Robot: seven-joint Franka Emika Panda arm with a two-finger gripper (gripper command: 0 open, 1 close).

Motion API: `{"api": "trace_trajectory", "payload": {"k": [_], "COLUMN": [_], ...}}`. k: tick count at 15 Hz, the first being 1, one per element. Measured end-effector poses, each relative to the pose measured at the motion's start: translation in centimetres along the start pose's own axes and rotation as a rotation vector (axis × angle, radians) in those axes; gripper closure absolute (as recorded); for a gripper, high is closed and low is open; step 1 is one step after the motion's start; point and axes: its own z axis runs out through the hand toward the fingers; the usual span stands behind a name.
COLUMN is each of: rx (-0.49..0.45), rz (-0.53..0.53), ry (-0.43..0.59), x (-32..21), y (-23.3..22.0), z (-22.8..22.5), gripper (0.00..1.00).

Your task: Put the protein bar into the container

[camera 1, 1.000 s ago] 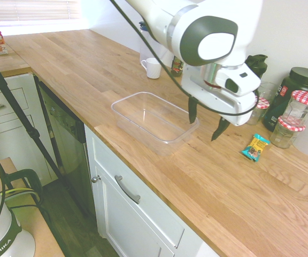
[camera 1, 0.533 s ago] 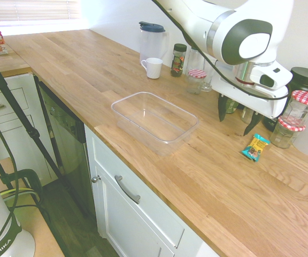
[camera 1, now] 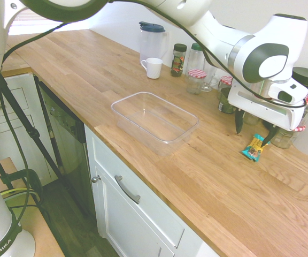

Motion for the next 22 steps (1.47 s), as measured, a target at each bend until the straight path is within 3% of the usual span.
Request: {"api": "trace_trajectory", "payload": {"k": [15, 16, 22], "rx": [-0.009, -0.008, 0.001], "rz": [-0.014, -0.015, -0.025], "ry": [-0.035, -0.036, -0.042], "x": [0.3, 0.4, 0.5], "y": [0.2, 0.3, 0.5], "z": [4.0, 4.1, 4.1], "gripper": [0.00, 1.00, 1.00]}}
